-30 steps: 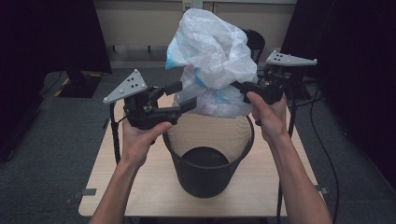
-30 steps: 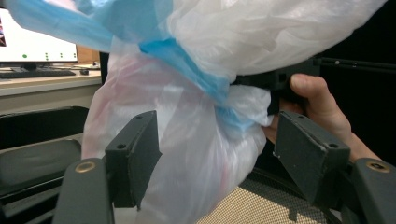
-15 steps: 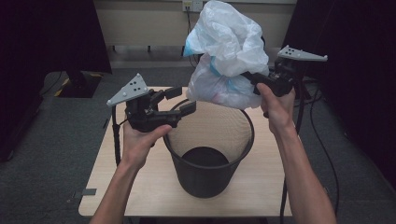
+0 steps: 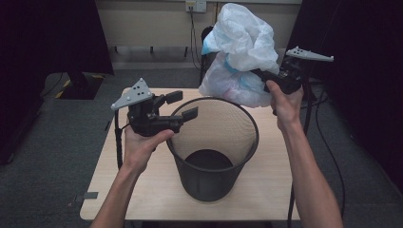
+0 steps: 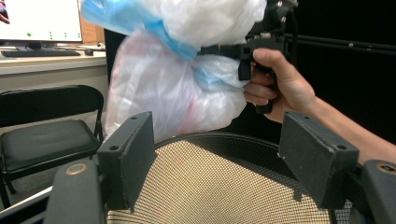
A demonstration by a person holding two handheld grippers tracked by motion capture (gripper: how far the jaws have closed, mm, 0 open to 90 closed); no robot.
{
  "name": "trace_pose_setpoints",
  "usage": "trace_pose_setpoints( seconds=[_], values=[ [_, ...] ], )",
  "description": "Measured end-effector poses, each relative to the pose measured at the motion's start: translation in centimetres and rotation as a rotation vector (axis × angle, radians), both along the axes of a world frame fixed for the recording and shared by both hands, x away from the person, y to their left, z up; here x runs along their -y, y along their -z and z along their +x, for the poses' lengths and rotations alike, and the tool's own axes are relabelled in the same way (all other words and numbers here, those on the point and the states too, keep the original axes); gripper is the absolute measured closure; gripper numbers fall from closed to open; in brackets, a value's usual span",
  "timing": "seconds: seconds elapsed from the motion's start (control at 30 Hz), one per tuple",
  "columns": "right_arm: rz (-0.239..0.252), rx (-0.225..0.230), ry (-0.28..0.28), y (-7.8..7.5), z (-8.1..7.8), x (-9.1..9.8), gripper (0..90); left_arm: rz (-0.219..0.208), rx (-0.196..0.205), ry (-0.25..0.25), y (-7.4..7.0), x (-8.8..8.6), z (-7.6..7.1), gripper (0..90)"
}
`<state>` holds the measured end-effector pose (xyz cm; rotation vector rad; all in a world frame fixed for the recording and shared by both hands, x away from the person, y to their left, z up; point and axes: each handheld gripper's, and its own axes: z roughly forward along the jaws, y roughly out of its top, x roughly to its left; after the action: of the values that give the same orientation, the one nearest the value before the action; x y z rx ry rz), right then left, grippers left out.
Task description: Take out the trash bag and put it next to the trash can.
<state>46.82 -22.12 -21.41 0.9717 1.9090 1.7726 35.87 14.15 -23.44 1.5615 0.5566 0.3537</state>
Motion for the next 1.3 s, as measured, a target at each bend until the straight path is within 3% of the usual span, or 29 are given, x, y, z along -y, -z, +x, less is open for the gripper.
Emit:
trace_pose_setpoints(
  seconds=[0.13,0.33,0.43,0.57,0.7,0.8,0.93,1.13,1.3],
  values=[
    [-0.009,-0.018,0.02,1.0,0.5,0.6,86.6,-0.011,0.0,-0.017,0.2,-0.7,0.1,25.9],
    [-0.029,-0.045,0.038,3.2,0.6,0.9,86.6,0.005,-0.019,-0.038,1.2,-1.2,0.3,23.9],
    [-0.003,-0.064,0.03,4.4,0.5,1.3,86.6,0.008,-0.029,-0.049,1.6,-1.8,0.3,22.4],
    [-0.007,-0.085,0.065,5.8,0.4,2.5,86.6,0.028,-0.043,-0.084,2.1,-3.2,0.1,20.9],
    [-0.022,-0.112,0.086,7.4,0.1,3.6,86.6,0.018,-0.055,-0.124,2.8,-4.9,0.0,20.8],
    [-0.055,-0.134,0.093,9.1,-0.3,3.9,86.5,0.049,-0.067,-0.163,3.8,-5.8,0.0,20.1],
    [-0.091,-0.173,0.098,11.8,-0.8,4.1,86.5,0.042,-0.102,-0.183,5.5,-6.9,0.2,19.0],
    [-0.09,-0.211,0.127,15.6,-1.6,5.7,86.4,0.053,-0.153,-0.214,7.5,-8.3,0.4,17.6],
    [-0.101,-0.207,0.133,16.7,-2.5,6.4,86.2,0.091,-0.2,-0.218,9.5,-8.8,0.3,16.6]
  ],
)
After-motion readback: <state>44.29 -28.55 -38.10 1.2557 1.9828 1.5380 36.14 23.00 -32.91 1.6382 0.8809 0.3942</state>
